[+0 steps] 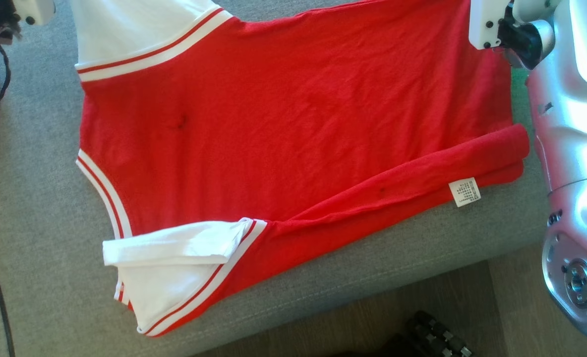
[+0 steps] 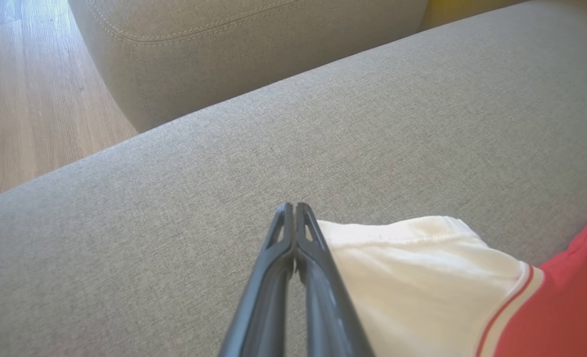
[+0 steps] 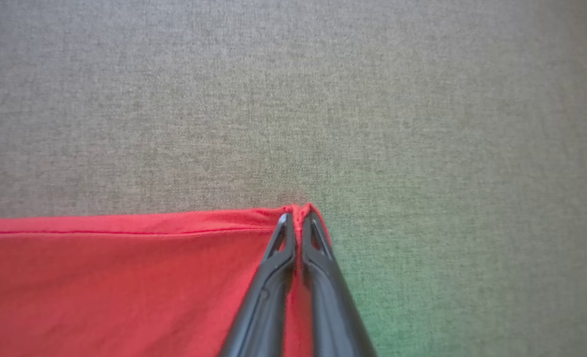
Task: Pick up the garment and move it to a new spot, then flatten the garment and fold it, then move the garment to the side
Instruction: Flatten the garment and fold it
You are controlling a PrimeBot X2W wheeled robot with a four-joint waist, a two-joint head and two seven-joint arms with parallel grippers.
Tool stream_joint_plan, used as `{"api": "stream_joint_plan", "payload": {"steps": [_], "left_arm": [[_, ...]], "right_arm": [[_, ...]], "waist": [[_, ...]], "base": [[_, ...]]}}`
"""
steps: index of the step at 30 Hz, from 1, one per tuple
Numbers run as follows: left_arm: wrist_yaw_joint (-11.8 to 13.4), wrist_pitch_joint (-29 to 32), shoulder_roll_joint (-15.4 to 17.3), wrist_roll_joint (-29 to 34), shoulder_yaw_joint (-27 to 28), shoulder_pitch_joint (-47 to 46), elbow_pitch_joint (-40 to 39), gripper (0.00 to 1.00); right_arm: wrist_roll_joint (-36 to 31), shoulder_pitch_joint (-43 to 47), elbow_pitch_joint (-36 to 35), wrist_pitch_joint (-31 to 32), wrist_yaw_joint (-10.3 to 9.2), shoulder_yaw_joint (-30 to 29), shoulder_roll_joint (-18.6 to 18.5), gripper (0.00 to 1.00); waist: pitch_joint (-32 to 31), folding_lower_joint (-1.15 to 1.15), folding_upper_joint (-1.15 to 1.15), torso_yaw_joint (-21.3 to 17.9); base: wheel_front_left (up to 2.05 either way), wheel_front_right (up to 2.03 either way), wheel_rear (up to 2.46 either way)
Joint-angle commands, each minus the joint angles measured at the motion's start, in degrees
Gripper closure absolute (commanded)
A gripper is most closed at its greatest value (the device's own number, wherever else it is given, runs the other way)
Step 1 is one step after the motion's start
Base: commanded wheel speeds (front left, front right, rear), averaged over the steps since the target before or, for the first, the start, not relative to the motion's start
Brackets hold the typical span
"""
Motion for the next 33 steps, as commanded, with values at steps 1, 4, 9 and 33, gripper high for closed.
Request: {"api": "stream_joint_plan", "payload": {"steps": [1, 4, 9, 33], "left_arm": [[0.1, -0.4, 2.9, 0.5, 2.1, -3.0, -1.9, 1.0], [-0.3, -2.6, 3.1, 1.5, 2.0, -3.6, -2.5, 1.0], [-0.6, -9.2, 2.9, 3.9, 2.4, -5.5, -3.0, 1.0], [-0.8, -19.3, 1.5, -4.1, 4.0, 9.8, -10.8, 1.0]], "right_arm": [[-0.2, -1.4, -1.4, -0.2, -0.02, 0.2, 0.4, 1.0], [0.3, -2.3, -1.9, -1.9, -0.02, -1.3, 0.3, 1.0], [1.4, -3.5, -2.6, -6.5, -0.02, -5.4, 0.3, 1.0], [7.7, 3.8, -0.9, -12.4, -0.02, -12.8, -5.0, 1.0]], "waist": [[0.0, 0.0, 0.0, 0.0], [0.2, 0.0, 0.0, 0.1], [0.3, 0.0, 0.0, 0.4], [-7.9, 0.0, 0.0, 6.9]], "base": [[0.0, 0.0, 0.0], [0.0, 0.0, 0.0], [0.0, 0.0, 0.0], [0.0, 0.0, 0.0]]}}
